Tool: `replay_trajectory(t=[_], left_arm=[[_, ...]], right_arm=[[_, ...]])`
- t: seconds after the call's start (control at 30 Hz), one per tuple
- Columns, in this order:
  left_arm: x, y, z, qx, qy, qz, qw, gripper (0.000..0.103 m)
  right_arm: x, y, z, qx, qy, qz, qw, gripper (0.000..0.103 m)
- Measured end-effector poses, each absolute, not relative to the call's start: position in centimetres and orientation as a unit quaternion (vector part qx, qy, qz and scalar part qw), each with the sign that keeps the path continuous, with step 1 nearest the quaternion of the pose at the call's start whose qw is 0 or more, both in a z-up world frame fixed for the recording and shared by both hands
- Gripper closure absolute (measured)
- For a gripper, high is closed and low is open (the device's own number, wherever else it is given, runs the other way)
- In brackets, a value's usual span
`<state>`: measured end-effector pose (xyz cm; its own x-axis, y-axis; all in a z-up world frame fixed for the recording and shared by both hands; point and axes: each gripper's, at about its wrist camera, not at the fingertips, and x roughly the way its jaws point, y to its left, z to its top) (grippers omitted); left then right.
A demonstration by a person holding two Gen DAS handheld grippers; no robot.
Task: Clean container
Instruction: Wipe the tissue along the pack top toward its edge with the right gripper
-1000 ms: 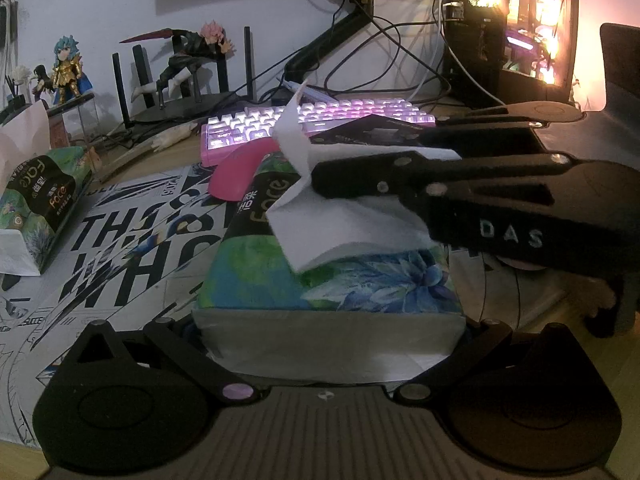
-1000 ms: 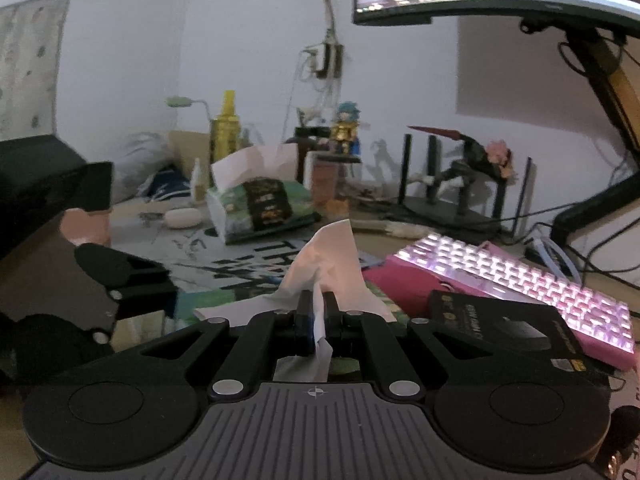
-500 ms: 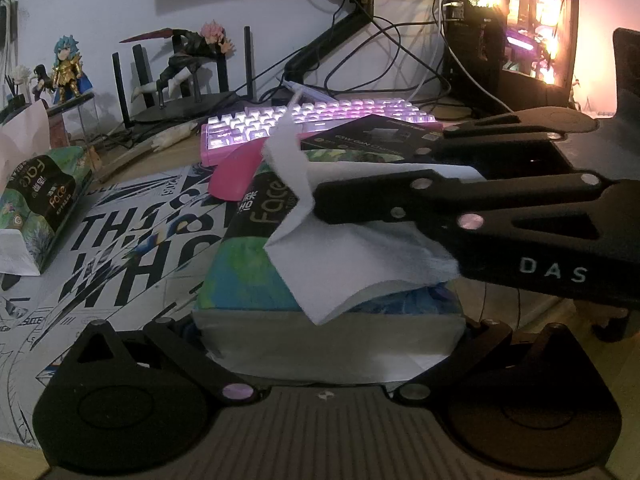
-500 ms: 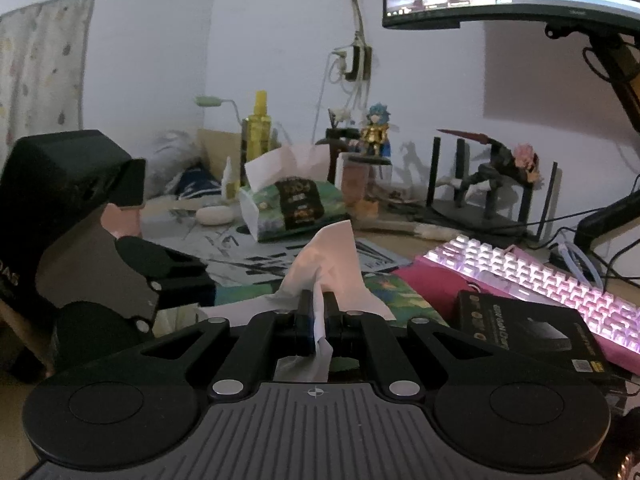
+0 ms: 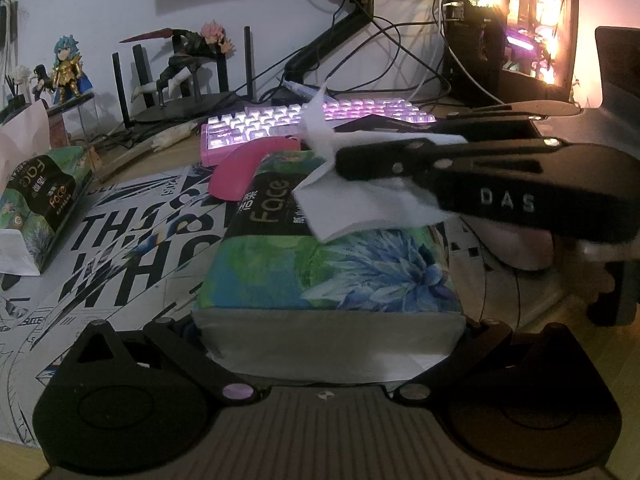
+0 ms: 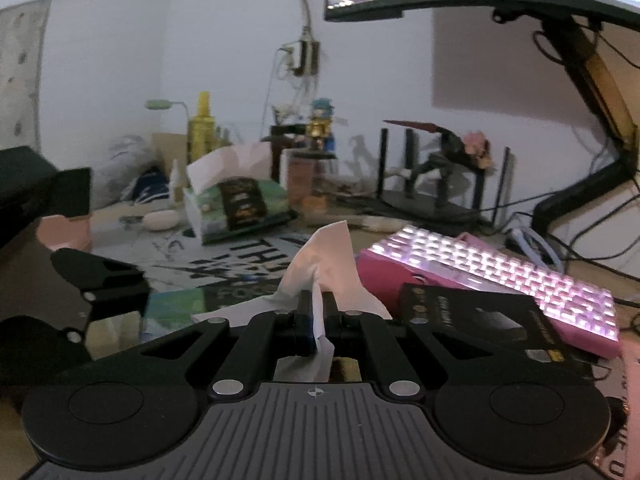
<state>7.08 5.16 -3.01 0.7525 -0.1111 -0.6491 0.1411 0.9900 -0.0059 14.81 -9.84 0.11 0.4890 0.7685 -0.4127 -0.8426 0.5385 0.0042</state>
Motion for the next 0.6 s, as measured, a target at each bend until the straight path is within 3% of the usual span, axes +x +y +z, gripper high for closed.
replay_trajectory(t=[0.6], left_arm=[[7.07, 5.17, -3.02, 0.022, 0.345, -0.067, 0.936, 0.000]], right_arm=[[14.45, -10.30, 0.27, -0.103, 0.194, 0.455, 0.863, 0.098]])
